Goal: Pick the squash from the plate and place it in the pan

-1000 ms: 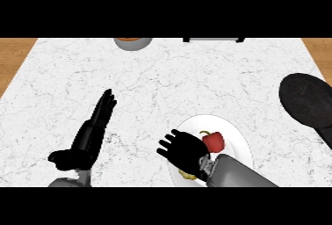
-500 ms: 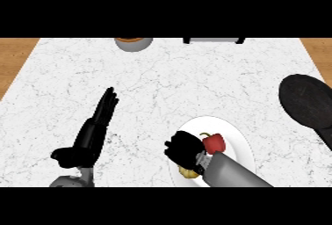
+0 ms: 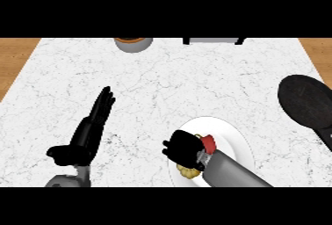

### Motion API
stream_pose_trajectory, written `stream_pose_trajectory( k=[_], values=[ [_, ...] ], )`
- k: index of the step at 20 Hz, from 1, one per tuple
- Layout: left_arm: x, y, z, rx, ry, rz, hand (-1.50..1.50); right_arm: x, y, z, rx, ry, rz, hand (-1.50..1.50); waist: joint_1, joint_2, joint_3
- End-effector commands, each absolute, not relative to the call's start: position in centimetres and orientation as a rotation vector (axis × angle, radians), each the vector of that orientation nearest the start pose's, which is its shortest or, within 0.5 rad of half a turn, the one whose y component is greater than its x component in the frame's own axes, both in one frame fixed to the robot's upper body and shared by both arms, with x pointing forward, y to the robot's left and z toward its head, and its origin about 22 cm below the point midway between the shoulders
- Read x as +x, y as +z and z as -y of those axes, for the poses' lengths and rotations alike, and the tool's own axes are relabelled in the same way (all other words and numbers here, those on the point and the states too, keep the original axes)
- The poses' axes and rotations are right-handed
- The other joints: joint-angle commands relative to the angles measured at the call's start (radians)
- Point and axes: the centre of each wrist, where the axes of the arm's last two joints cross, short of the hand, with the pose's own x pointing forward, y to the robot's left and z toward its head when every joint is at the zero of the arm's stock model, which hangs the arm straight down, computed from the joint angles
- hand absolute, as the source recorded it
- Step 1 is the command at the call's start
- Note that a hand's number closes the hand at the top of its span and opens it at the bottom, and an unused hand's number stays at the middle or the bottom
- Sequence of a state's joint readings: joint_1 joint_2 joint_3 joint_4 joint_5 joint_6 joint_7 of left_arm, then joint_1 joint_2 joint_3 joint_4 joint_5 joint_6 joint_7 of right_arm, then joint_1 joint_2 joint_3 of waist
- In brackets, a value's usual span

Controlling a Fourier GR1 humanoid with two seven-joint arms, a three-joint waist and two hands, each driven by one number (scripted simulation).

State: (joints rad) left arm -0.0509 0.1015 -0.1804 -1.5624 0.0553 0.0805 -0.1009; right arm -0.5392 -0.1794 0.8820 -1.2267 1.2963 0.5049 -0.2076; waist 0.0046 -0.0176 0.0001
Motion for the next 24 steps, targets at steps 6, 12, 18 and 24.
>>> stream_pose_trajectory(
  k=[6,12,18,24],
  values=[
    [24.4,0.5,-20.9,-0.032,-0.097,1.683,0.0,29.7,0.6,11.7,1.12,-3.199,-2.045,1.5,-0.054,0.014,0.004],
    [23.2,-0.6,-21.2,-0.005,-0.071,1.672,0.0,31.7,2.2,17.1,2.245,-2.636,-2.856,1.5,-0.082,0.009,0.003],
    [23.3,0.1,-21.0,-0.054,-0.107,1.674,0.0,31.0,7.5,16.8,2.744,-1.576,-3.014,1.5,-0.028,0.009,0.0],
    [25.1,0.6,-22.2,-0.051,-0.126,1.694,0.0,29.1,9.3,17.7,2.881,-1.024,-3.146,1.5,-0.014,0.016,0.0]
  ],
)
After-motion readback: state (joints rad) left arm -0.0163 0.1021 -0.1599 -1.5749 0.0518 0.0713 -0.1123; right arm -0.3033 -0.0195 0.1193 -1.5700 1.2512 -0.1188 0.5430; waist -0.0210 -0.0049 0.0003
